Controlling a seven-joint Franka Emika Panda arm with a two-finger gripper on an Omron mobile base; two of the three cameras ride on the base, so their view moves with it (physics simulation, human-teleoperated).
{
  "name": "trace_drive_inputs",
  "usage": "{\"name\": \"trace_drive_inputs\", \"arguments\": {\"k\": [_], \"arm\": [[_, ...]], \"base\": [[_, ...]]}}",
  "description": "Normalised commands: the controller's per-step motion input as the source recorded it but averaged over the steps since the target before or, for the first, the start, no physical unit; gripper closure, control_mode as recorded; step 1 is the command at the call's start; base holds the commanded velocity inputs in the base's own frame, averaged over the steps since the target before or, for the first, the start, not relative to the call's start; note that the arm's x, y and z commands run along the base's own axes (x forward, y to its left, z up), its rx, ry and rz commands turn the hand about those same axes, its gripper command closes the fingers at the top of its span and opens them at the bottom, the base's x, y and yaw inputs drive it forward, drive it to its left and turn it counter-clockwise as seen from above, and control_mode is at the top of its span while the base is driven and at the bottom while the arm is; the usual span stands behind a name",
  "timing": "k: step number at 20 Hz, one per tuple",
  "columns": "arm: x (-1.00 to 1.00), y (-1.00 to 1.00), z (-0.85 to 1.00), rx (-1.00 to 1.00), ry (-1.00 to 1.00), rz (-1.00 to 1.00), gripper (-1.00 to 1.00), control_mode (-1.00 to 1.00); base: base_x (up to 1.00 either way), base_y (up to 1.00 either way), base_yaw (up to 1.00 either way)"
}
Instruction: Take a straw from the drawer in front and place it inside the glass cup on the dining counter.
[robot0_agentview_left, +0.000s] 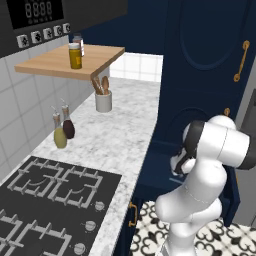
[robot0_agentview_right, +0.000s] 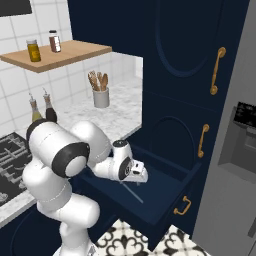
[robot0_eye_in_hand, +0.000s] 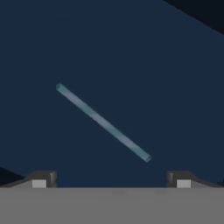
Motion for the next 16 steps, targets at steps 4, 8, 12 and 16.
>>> {"name": "trace_drive_inputs", "arguments": {"k": [4,8,12,16], "arm": [[0.28,0.24,-0.31,0.0,0.0,0.18,-1.0,-1.0],[0.15,0.1,-0.29,0.0,0.0,0.13,-1.0,-1.0],[0.24,0.0,-0.35,0.0,0.0,0.1,-1.0,-1.0],[0.36,0.0,-0.34,0.0,0.0,0.07,-1.0,-1.0]], "base": [[0.0,0.0,0.0],[0.0,0.0,0.0],[0.0,0.0,0.0],[0.0,0.0,0.0]]}}
